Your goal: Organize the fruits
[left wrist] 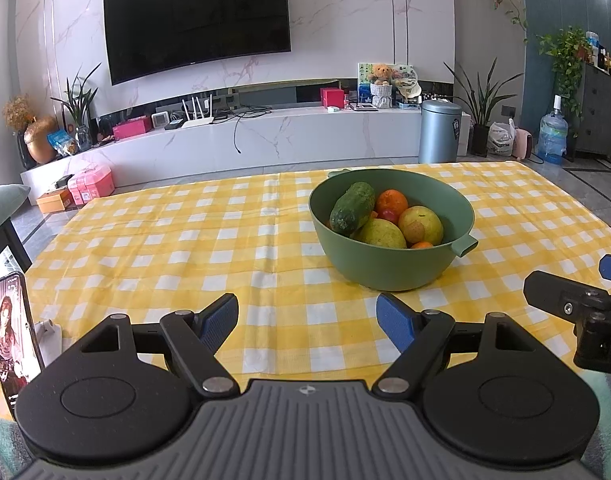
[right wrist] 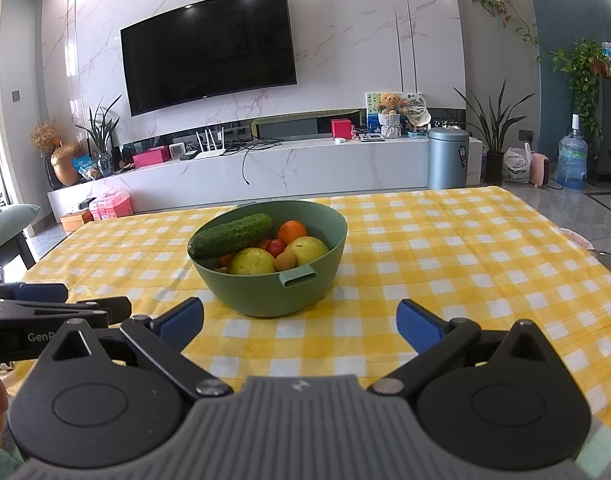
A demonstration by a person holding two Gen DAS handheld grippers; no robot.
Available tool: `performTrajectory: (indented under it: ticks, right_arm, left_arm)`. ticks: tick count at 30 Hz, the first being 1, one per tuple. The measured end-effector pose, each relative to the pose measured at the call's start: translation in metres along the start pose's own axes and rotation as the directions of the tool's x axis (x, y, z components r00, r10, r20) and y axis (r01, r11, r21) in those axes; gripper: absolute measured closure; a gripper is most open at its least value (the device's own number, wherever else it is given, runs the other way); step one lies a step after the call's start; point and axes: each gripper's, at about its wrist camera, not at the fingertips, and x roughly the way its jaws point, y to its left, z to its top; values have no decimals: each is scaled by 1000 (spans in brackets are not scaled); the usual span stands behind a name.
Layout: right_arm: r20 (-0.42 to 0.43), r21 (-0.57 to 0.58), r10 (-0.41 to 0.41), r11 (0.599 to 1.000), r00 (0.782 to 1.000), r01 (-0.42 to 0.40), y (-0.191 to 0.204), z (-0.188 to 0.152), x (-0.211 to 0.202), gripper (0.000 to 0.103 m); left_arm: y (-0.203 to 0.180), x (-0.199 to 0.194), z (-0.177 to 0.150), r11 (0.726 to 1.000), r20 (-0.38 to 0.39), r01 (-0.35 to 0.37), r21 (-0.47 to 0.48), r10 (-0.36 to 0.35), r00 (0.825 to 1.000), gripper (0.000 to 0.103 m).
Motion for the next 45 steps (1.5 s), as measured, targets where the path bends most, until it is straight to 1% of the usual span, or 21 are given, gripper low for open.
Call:
performTrajectory:
  ticks: [45]
  right_arm:
    - [-16, -10, -10, 1000, 1000, 10, 6, -4, 3, 4]
  left_arm:
    - [-6, -2, 2, 1000, -10, 12, -6, -12, 1000, 11]
